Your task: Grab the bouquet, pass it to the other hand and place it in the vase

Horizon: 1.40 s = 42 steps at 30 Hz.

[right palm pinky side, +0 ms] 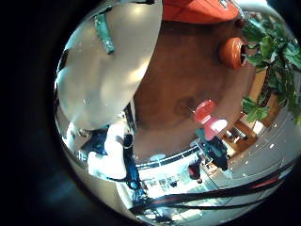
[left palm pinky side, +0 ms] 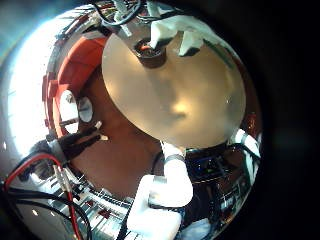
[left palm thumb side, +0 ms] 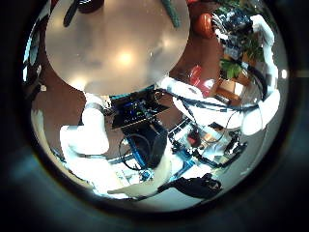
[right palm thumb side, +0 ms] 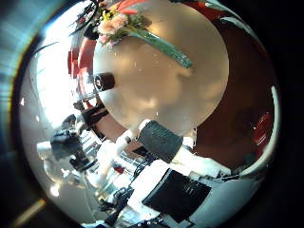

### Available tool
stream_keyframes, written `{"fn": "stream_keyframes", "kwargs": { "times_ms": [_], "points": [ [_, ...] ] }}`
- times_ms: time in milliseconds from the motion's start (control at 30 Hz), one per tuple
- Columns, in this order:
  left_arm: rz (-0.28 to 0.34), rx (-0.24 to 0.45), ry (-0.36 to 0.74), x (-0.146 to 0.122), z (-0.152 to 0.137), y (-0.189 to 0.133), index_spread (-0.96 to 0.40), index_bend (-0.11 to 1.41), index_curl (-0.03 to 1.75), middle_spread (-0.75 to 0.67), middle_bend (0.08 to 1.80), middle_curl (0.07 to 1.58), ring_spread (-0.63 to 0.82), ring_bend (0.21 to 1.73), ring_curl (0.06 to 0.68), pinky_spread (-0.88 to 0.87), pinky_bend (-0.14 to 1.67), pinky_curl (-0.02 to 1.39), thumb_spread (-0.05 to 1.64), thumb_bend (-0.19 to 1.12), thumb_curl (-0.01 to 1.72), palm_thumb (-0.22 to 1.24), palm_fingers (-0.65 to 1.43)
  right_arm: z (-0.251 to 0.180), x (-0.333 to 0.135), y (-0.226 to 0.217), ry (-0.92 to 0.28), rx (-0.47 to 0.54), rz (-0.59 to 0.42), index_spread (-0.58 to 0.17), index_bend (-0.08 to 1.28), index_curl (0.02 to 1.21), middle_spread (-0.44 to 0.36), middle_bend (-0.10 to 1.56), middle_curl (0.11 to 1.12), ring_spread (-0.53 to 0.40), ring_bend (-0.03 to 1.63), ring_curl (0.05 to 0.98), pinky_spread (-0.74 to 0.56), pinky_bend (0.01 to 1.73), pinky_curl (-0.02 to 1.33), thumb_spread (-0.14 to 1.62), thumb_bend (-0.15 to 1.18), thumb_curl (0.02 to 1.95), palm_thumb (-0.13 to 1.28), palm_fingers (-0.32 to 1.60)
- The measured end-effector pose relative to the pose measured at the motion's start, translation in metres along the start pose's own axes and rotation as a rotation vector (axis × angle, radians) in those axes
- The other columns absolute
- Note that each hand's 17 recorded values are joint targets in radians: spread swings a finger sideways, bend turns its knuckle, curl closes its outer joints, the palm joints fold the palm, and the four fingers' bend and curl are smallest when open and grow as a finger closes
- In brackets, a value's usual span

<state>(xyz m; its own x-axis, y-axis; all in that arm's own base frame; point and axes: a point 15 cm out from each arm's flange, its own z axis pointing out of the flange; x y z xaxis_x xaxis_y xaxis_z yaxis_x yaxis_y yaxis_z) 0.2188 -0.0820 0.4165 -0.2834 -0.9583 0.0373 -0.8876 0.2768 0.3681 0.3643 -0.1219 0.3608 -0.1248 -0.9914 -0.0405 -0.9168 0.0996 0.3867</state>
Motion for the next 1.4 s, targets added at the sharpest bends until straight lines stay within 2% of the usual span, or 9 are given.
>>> {"fn": "stream_keyframes", "kwargs": {
  "times_ms": [233,400,600,733,1167,1400],
  "points": [
    [0.046,0.032,0.006,0.002,0.004,-0.005,0.03,0.16,0.28,0.42,0.20,0.32,0.55,0.56,0.211,0.53,0.32,0.32,1.08,-0.02,0.29,0.16,0.00,0.021,-0.030,-0.059,-0.107,0.057,0.062,-0.217,0.18,0.27,-0.035,0.40,0.44,-0.150,0.87,0.407,0.03,0.57,0.23,1.12,-0.01,0.32,0.43,0.47],
    [0.057,0.046,0.023,0.004,0.012,-0.002,0.03,0.16,0.28,0.42,0.20,0.32,0.55,0.56,0.210,0.53,0.32,0.32,1.09,-0.02,0.29,0.17,0.00,0.065,-0.037,-0.101,-0.126,-0.003,0.120,-0.203,0.17,0.29,-0.028,0.39,0.44,-0.154,0.87,0.408,0.03,0.62,0.23,1.11,-0.02,0.33,0.46,0.41],
    [0.081,0.057,0.037,0.002,0.014,0.003,0.03,0.16,0.28,0.42,0.20,0.33,0.55,0.56,0.208,0.53,0.32,0.32,1.09,-0.02,0.28,0.17,0.00,0.090,-0.058,-0.132,-0.107,-0.007,0.151,-0.183,0.17,0.29,-0.015,0.44,0.46,-0.157,0.89,0.411,0.03,0.67,0.22,1.08,-0.03,0.34,0.46,0.39],
    [0.074,0.052,0.052,-0.007,0.018,0.003,0.03,0.16,0.29,0.42,0.20,0.33,0.55,0.55,0.206,0.53,0.32,0.32,1.09,-0.02,0.28,0.17,0.01,0.098,-0.067,-0.143,-0.097,0.003,0.166,-0.171,0.17,0.30,-0.010,0.47,0.47,-0.158,0.90,0.414,0.03,0.69,0.21,1.07,-0.03,0.34,0.46,0.39],
    [0.075,0.045,0.063,-0.010,0.023,-0.006,0.03,0.16,0.29,0.41,0.20,0.33,0.55,0.55,0.203,0.53,0.31,0.32,1.10,-0.02,0.28,0.17,0.01,0.141,-0.080,-0.165,-0.064,-0.056,0.180,-0.172,0.18,0.34,-0.031,0.52,0.50,-0.171,0.95,0.431,0.00,0.73,0.17,1.06,-0.02,0.35,0.47,0.40],
    [0.065,0.039,0.065,-0.012,0.025,-0.009,0.03,0.16,0.29,0.41,0.20,0.33,0.55,0.55,0.202,0.53,0.31,0.32,1.11,-0.02,0.28,0.18,0.01,0.154,-0.081,-0.168,-0.040,-0.081,0.173,-0.218,0.18,0.36,-0.099,0.58,0.53,-0.225,1.03,0.449,-0.12,0.83,0.16,1.05,-0.01,0.38,0.57,0.57]
  ]
}}
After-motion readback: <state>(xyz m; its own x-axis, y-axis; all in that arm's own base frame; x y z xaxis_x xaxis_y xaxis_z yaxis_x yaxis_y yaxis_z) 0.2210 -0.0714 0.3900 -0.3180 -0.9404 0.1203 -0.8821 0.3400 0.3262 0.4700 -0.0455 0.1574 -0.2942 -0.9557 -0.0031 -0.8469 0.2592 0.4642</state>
